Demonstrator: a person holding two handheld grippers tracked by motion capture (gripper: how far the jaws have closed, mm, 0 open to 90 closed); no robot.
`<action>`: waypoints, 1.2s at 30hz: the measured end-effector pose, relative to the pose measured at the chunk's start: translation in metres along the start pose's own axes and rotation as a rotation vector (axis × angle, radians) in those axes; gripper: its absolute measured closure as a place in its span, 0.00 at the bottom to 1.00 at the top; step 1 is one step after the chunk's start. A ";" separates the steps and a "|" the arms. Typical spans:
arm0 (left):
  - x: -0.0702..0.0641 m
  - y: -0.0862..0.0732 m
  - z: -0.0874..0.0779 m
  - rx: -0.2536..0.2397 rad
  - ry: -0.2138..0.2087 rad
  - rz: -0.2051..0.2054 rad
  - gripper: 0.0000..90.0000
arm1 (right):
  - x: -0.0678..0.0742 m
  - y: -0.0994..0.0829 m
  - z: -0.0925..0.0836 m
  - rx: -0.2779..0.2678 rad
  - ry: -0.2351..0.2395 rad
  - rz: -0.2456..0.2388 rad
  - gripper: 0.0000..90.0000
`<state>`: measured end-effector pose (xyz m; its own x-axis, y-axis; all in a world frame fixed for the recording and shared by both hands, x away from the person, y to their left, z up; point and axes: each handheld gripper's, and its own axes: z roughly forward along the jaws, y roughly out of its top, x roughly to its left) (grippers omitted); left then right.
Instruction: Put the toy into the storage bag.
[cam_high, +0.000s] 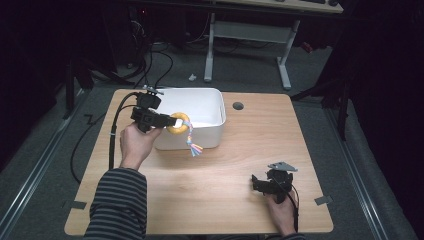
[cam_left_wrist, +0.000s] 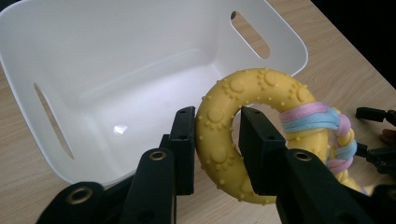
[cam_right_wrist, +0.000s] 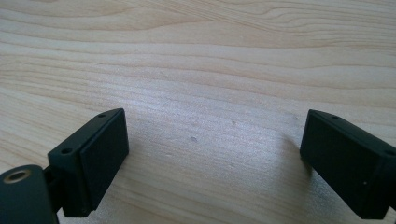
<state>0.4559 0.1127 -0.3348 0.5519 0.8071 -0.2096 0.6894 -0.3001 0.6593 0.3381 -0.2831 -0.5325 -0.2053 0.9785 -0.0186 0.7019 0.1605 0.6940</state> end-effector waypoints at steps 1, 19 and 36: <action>0.002 0.000 0.001 -0.001 0.004 -0.008 0.75 | 0.000 0.000 0.000 0.000 0.000 0.000 0.08; 0.015 0.006 0.022 -0.007 0.042 -0.096 0.75 | 0.000 0.000 0.000 0.000 0.000 0.000 0.08; 0.027 0.010 0.039 -0.001 0.080 -0.171 0.75 | 0.000 0.000 0.000 0.000 0.000 0.000 0.08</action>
<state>0.4960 0.1122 -0.3617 0.3878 0.8841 -0.2609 0.7696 -0.1548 0.6195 0.3381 -0.2831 -0.5325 -0.2053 0.9785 -0.0187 0.7017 0.1605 0.6941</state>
